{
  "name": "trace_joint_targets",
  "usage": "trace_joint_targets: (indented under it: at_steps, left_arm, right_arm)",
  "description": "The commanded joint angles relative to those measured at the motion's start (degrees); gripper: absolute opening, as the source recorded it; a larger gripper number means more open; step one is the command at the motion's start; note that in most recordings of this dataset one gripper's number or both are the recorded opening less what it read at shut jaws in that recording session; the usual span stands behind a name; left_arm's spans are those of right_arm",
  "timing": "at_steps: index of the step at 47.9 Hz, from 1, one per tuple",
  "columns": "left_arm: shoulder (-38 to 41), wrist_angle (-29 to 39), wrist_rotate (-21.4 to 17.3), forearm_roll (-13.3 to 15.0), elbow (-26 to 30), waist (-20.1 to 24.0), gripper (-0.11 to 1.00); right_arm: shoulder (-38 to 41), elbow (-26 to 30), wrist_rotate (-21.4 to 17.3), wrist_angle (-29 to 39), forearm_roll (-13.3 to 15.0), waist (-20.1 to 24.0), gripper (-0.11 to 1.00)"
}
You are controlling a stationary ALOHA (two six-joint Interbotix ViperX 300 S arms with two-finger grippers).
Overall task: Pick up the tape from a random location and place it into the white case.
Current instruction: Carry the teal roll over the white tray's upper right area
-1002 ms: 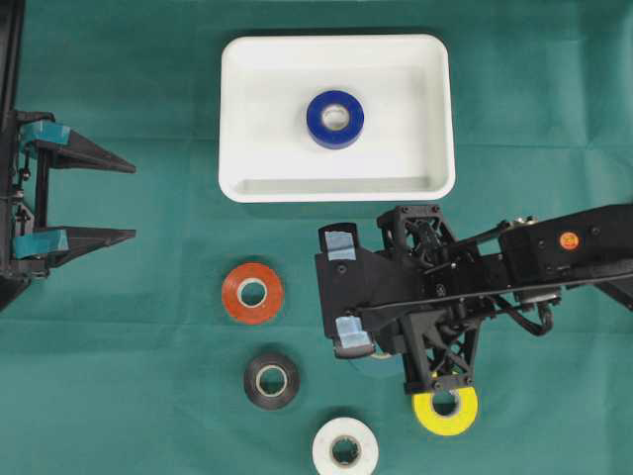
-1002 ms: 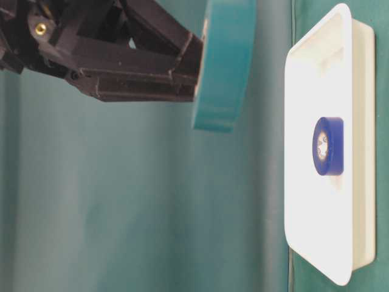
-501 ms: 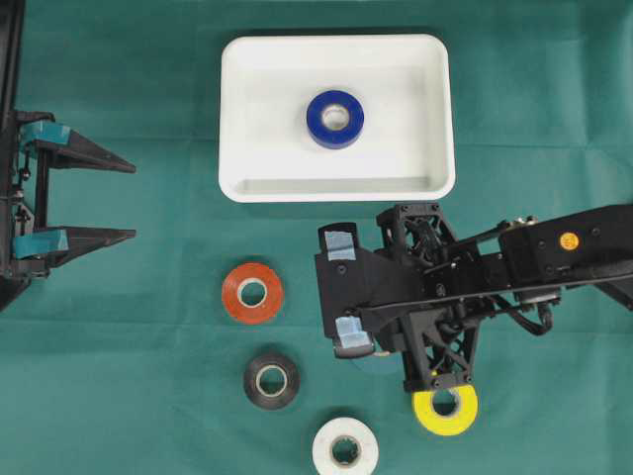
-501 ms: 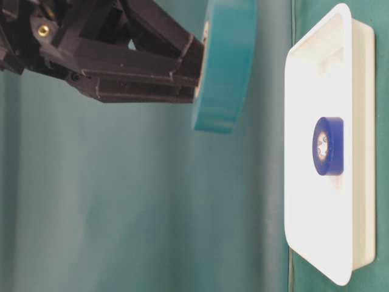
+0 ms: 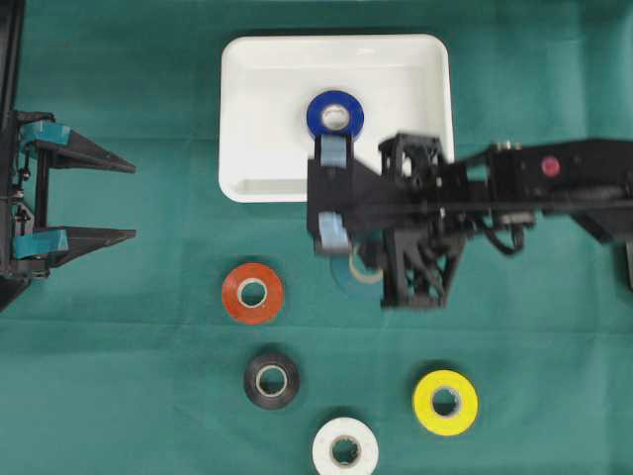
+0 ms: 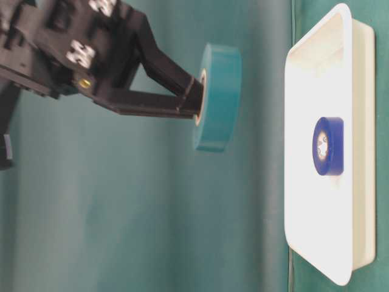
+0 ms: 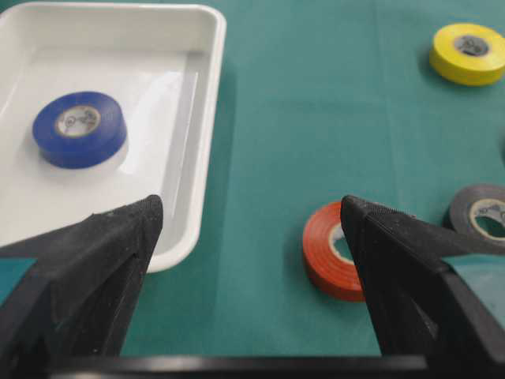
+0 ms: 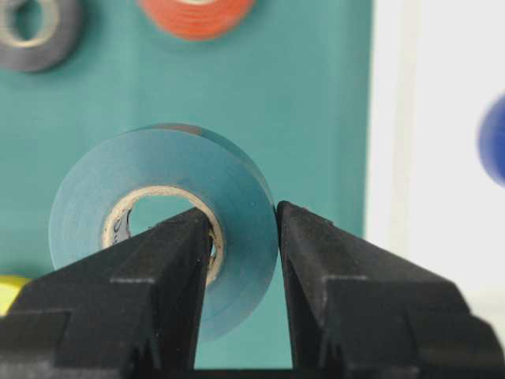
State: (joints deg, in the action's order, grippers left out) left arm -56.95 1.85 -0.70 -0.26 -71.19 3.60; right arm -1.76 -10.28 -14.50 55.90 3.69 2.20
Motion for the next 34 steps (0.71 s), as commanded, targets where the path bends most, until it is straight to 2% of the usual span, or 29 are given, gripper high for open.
trace_joint_targets:
  at_steps: [1,21,34]
  left_arm:
    - [0.44,-0.26,0.0,0.09,0.79,-0.09,0.95]
    - [0.44,-0.26,0.0,0.09,0.7,-0.09,0.95]
    - [0.44,-0.09,0.0,0.09,0.79,-0.09,0.95]
  right_arm:
    - [-1.67,0.53,0.18,-0.18,0.7,-2.64,0.29]
    - [0.7,0.62,0.62,-1.67,2.81,-16.52,0.29]
    - [1.93,0.79,0.62,-3.96,2.9,-22.24,0.29]
